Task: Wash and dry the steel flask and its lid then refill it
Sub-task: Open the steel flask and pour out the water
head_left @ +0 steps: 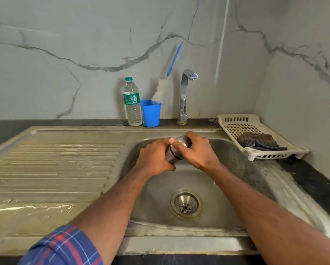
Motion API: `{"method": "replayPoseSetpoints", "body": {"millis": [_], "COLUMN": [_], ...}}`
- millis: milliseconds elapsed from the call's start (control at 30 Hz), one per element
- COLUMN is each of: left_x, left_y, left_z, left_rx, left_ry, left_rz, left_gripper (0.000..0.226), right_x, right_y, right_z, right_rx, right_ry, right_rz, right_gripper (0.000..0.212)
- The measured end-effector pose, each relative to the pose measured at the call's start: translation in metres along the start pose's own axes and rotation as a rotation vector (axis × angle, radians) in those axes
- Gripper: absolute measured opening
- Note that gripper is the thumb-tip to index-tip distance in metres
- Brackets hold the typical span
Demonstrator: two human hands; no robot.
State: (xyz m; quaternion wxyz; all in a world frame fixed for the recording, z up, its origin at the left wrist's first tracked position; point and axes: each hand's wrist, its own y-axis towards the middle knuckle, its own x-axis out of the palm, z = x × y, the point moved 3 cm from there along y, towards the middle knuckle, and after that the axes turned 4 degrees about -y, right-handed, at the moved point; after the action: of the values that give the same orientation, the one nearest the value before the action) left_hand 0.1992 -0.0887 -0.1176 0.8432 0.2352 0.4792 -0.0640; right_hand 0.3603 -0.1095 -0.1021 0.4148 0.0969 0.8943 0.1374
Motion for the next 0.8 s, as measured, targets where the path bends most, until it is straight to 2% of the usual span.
{"method": "replayPoseSetpoints", "body": {"millis": [133, 267, 500, 633, 733, 800], "left_x": [0.004, 0.008, 0.013, 0.008, 0.007, 0.006], "left_y": [0.003, 0.003, 0.011, 0.011, 0.009, 0.007], "left_z": [0.000, -0.001, 0.010, 0.012, 0.008, 0.006], "left_rx": [0.040, 0.055, 0.030, 0.051, 0.055, 0.062], "left_ry": [-0.024, -0.053, -0.114, -0.132, -0.229, -0.260], "left_rz": [-0.046, -0.072, -0.100, -0.129, -0.198, -0.211], "left_gripper": [0.061, 0.068, 0.062, 0.058, 0.065, 0.068], "right_x": [0.001, -0.003, -0.025, -0.028, -0.030, -0.035], "right_y": [0.004, 0.004, 0.004, 0.003, 0.000, -0.002], "right_z": [0.000, 0.000, -0.003, 0.001, -0.001, 0.001], "right_rx": [0.061, 0.103, 0.030, -0.019, -0.186, -0.242], "right_ry": [-0.005, 0.042, -0.052, -0.003, 0.032, 0.108], "right_rz": [0.037, 0.068, 0.112, 0.044, -0.024, -0.137], "right_gripper": [0.058, 0.054, 0.047, 0.045, 0.040, 0.034]}}
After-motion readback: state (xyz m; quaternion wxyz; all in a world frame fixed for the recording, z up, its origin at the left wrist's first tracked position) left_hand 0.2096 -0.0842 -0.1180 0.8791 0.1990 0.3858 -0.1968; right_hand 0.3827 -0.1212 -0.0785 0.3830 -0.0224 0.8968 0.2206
